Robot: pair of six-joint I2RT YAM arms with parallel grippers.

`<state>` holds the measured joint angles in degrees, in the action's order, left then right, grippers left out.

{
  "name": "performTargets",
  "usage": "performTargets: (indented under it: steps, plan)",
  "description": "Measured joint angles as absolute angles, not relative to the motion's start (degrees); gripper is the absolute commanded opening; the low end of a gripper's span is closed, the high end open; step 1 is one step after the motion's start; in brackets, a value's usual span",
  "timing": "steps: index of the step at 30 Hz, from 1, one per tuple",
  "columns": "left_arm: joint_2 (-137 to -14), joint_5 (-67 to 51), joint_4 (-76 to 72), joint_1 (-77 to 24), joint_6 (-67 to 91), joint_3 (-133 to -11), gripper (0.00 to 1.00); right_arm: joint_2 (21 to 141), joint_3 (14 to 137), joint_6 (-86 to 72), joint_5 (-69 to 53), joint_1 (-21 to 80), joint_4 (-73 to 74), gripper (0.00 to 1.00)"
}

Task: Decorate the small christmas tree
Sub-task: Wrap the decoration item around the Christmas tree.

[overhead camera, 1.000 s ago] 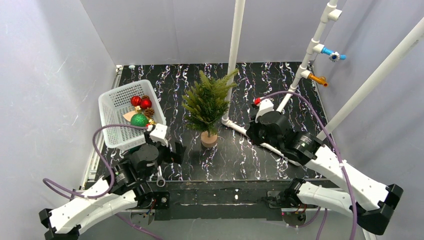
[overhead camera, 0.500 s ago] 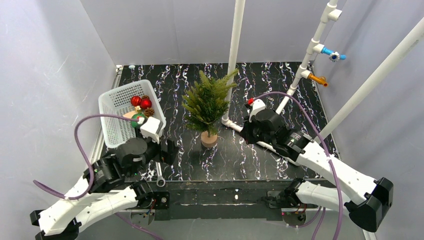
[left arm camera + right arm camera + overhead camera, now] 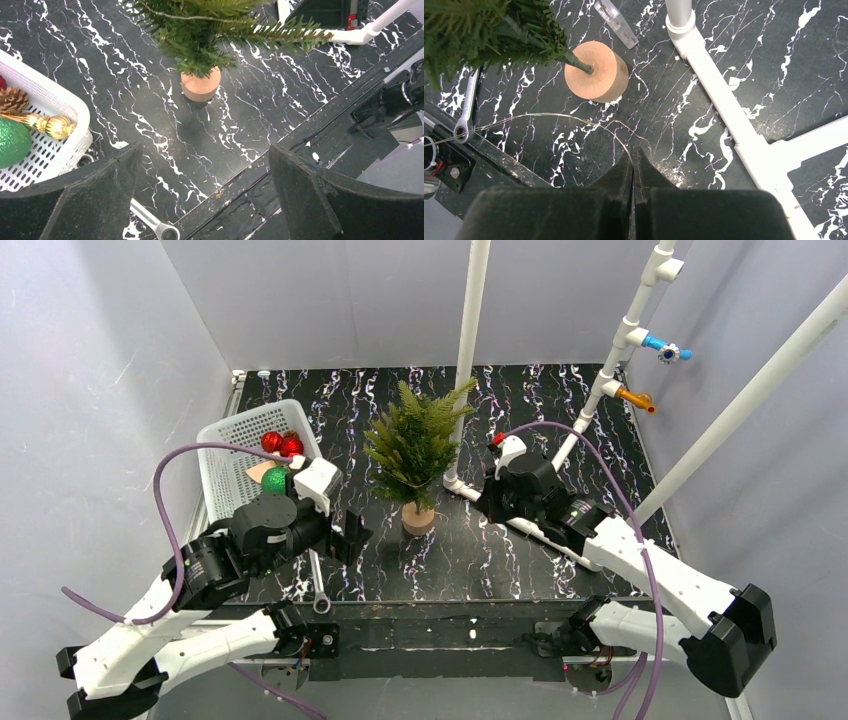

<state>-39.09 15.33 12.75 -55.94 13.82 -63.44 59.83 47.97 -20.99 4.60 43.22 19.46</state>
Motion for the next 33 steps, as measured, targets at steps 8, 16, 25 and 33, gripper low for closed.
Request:
performTargets:
  steps: [8,16,25,33]
  plan:
    - [-38.33,15.59,12.08,-55.94,15.44,-62.54,0.98,63.59,47.42,-20.82,3.57,43.09,18.22,0.01]
    - [-39.16,15.57,11.88,-55.94,17.69,-63.29,0.98,64.51,46.30,-21.96,2.37,42.76,14.66,0.01]
    - [-37.43,16.10,12.40,-55.94,19.22,-63.09,0.98,64.47,42.85,-23.83,-0.51,42.76,13.13,0.20]
    - [-37.08,17.23,13.39,-55.94,19.99,-61.63,0.98,60.62,41.39,-24.29,-0.43,42.76,13.37,0.38]
